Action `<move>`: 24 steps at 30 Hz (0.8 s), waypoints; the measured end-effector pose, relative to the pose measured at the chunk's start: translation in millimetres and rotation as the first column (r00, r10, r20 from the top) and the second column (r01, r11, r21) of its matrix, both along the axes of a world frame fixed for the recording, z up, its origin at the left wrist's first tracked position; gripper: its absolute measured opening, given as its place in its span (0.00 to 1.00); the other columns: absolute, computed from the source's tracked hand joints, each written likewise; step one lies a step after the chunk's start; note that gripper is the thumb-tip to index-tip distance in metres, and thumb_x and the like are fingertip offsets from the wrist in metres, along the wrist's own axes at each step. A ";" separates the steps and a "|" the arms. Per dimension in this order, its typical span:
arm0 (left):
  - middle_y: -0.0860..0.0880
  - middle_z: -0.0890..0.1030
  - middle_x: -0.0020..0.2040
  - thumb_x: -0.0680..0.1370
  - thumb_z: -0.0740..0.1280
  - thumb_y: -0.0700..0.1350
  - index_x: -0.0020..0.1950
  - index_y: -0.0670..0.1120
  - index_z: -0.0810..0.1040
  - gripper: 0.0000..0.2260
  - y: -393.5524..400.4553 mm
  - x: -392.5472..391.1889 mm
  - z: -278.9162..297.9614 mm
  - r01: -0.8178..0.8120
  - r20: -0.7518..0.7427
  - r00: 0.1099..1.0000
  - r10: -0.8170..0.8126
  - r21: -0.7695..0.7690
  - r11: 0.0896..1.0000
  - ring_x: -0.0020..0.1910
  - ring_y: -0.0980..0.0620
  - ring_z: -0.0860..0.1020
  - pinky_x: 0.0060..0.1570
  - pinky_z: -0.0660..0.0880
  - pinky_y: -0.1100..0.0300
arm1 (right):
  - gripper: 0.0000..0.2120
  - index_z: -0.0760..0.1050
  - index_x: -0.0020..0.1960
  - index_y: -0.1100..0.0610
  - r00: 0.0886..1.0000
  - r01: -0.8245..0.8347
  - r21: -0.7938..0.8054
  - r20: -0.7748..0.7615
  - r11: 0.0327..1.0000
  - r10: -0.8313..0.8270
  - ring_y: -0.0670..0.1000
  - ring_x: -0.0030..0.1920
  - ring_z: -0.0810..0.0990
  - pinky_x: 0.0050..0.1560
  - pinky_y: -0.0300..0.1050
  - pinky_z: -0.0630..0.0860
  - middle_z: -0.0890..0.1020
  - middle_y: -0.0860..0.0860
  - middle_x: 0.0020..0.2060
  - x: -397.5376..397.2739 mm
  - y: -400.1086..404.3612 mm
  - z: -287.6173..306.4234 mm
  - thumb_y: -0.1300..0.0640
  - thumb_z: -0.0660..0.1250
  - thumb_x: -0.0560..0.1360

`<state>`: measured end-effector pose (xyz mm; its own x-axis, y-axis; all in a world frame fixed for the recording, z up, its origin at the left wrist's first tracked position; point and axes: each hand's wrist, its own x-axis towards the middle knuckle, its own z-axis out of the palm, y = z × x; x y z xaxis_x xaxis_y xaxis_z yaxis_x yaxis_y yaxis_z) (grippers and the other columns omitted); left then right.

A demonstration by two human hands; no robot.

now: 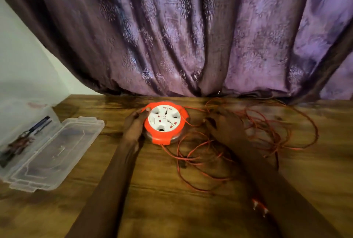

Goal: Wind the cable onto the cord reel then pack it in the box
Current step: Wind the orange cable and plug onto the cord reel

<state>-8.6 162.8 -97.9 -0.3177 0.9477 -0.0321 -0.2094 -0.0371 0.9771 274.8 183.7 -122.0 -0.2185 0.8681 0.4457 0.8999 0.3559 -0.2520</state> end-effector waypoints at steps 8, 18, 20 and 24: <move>0.36 0.81 0.61 0.79 0.69 0.42 0.63 0.37 0.78 0.15 -14.8 0.3 0.9 -0.049 0.075 0.996 0.041 0.102 0.994 0.63 0.36 0.78 0.65 0.73 0.38 | 0.12 0.82 0.55 0.49 0.998 -0.050 -0.022 0.039 0.999 0.051 0.58 0.59 0.78 0.55 0.51 0.76 0.81 0.54 0.55 -2.5 -18.8 19.8 0.46 0.65 0.77; 0.34 0.80 0.61 0.78 0.70 0.43 0.62 0.38 0.79 0.14 -45.8 27.1 44.3 -0.030 0.272 0.961 -0.047 0.271 0.962 0.57 0.37 0.80 0.60 0.76 0.37 | 0.06 0.81 0.50 0.52 0.586 -0.362 -0.069 -0.792 0.930 0.169 0.41 0.34 0.79 0.36 0.38 0.77 0.84 0.45 0.39 -17.5 -53.8 75.9 0.52 0.66 0.80; 0.34 0.80 0.61 0.78 0.70 0.42 0.64 0.37 0.78 0.16 -43.1 42.8 53.5 0.064 0.196 0.973 -0.124 0.290 0.955 0.58 0.38 0.79 0.60 0.76 0.37 | 0.09 0.81 0.49 0.49 0.531 -0.407 -0.128 -0.839 0.904 0.120 0.44 0.30 0.78 0.27 0.37 0.73 0.83 0.47 0.37 -18.7 -52.6 85.2 0.46 0.65 0.80; 0.34 0.80 0.61 0.78 0.69 0.41 0.61 0.40 0.79 0.12 -37.0 81.3 66.4 0.210 0.058 0.970 -0.237 0.294 0.933 0.55 0.41 0.79 0.63 0.74 0.36 | 0.10 0.85 0.46 0.50 0.487 -0.422 -0.187 -0.872 0.887 0.048 0.53 0.40 0.81 0.43 0.48 0.75 0.86 0.55 0.41 -1.5 -49.5 82.8 0.44 0.70 0.76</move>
<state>72.8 125.8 -31.5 -0.1048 0.9677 0.2291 -0.3320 -0.2512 0.9092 273.3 134.2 -39.2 -0.1325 0.9642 0.2295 0.0953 0.2429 -0.9654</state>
